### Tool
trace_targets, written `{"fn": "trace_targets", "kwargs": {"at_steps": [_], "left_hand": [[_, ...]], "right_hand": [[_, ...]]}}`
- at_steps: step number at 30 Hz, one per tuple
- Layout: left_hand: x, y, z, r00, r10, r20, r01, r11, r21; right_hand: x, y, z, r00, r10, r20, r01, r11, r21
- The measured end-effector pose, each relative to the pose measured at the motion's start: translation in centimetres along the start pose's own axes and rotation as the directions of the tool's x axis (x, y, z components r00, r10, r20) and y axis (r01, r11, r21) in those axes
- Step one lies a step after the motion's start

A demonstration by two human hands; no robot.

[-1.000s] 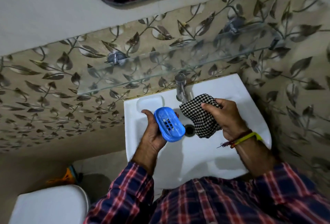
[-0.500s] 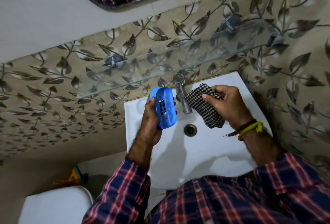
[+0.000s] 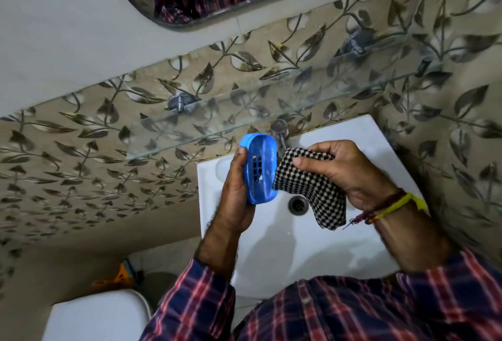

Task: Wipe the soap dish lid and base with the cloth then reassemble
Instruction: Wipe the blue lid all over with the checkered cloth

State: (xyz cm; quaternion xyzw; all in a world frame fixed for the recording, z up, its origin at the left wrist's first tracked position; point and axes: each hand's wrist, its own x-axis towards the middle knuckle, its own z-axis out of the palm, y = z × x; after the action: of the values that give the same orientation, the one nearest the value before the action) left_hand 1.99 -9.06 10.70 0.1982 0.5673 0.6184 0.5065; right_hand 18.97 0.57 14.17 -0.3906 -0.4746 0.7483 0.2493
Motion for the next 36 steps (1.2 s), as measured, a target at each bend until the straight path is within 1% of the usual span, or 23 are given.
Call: {"fn": "trace_targets", "kwargs": {"at_steps": [2, 5, 8, 9, 11, 13, 15, 16, 18, 19, 20, 21, 24, 25, 27, 29, 30, 33, 34, 36], "left_hand": [[-0.4, -0.1, 0.4, 0.999, -0.012, 0.03, 0.012, 1.0, 0.012], [-0.9, -0.1, 1.0, 0.993, 0.061, 0.097, -0.067, 0.996, 0.062], [-1.4, -0.4, 1.6, 0.977, 0.096, 0.192, -0.12, 0.985, 0.12], [-1.5, -0.6, 1.6, 0.974, 0.102, 0.2, -0.127, 0.985, 0.12], [-1.6, -0.8, 1.5, 0.973, 0.119, 0.196, -0.142, 0.984, 0.106], [-2.1, -0.7, 1.5, 0.973, 0.127, 0.193, -0.146, 0.986, 0.087], [-2.4, -0.6, 1.7, 0.975, 0.127, 0.181, -0.145, 0.985, 0.089], [-2.5, -0.5, 1.7, 0.977, 0.131, 0.167, -0.147, 0.985, 0.087], [-2.5, 0.0, 1.7, 0.98, 0.143, 0.141, -0.153, 0.986, 0.065], [-2.4, 0.3, 1.6, 0.978, 0.152, 0.14, -0.161, 0.986, 0.051], [-2.3, 0.5, 1.6, 0.976, 0.163, 0.147, -0.171, 0.984, 0.041], [-2.3, 0.7, 1.7, 0.973, 0.171, 0.154, -0.178, 0.983, 0.036], [-2.5, 0.4, 2.0, 0.973, 0.173, 0.153, -0.178, 0.984, 0.024], [-2.5, 0.4, 2.1, 0.973, 0.175, 0.148, -0.181, 0.983, 0.025], [-2.3, 0.5, 1.9, 0.97, 0.188, 0.154, -0.192, 0.981, 0.015], [-2.2, 0.7, 1.7, 0.967, 0.192, 0.168, -0.194, 0.981, -0.001], [-2.2, 0.5, 1.6, 0.967, 0.188, 0.17, -0.189, 0.982, -0.01], [-2.5, -0.1, 1.8, 0.975, 0.167, 0.147, -0.163, 0.986, -0.035], [-2.4, 0.0, 1.8, 0.976, 0.164, 0.141, -0.159, 0.986, -0.045], [-2.1, 0.5, 1.7, 0.974, 0.169, 0.152, -0.161, 0.985, -0.066]], "right_hand": [[-0.3, -0.4, 0.9, 0.999, -0.029, -0.02, 0.029, 0.999, -0.019], [-0.3, -0.8, 2.3, 0.997, -0.064, -0.037, 0.061, 0.996, -0.072], [0.0, -0.9, 3.7, 0.995, 0.019, -0.102, -0.015, 0.999, 0.042], [0.0, -0.8, 4.0, 0.993, 0.038, -0.115, -0.028, 0.996, 0.08], [-0.1, -0.7, 4.4, 0.992, 0.063, -0.113, -0.047, 0.989, 0.143], [-0.3, -0.5, 4.6, 0.993, 0.089, -0.077, -0.068, 0.968, 0.242], [-0.5, -0.1, 4.9, 0.996, 0.065, -0.065, -0.045, 0.962, 0.27], [-0.7, 0.1, 5.1, 0.996, 0.025, -0.08, -0.006, 0.973, 0.23], [-0.8, 0.5, 5.3, 0.991, -0.101, -0.087, 0.108, 0.992, 0.071], [-0.9, 0.4, 5.5, 0.985, -0.161, -0.058, 0.161, 0.987, 0.003], [-1.0, 0.4, 5.6, 0.981, -0.194, -0.026, 0.194, 0.981, -0.025], [-0.9, 0.2, 5.5, 0.981, -0.196, -0.006, 0.196, 0.981, -0.005], [-0.6, -0.3, 5.1, 0.992, -0.13, -0.003, 0.129, 0.979, 0.158], [-0.6, -0.3, 5.1, 0.99, -0.144, -0.006, 0.143, 0.978, 0.151], [-0.8, 0.2, 5.0, 0.974, -0.225, 0.012, 0.224, 0.974, 0.026], [-1.0, 0.5, 5.0, 0.957, -0.283, 0.065, 0.289, 0.951, -0.107], [-0.9, 0.5, 4.9, 0.956, -0.282, 0.075, 0.29, 0.949, -0.125], [-0.6, 0.3, 4.9, 0.966, -0.256, 0.046, 0.258, 0.965, -0.053], [-0.6, 0.3, 5.0, 0.959, -0.281, 0.045, 0.283, 0.956, -0.072], [-0.8, 0.5, 5.3, 0.937, -0.334, 0.103, 0.348, 0.918, -0.189]]}}
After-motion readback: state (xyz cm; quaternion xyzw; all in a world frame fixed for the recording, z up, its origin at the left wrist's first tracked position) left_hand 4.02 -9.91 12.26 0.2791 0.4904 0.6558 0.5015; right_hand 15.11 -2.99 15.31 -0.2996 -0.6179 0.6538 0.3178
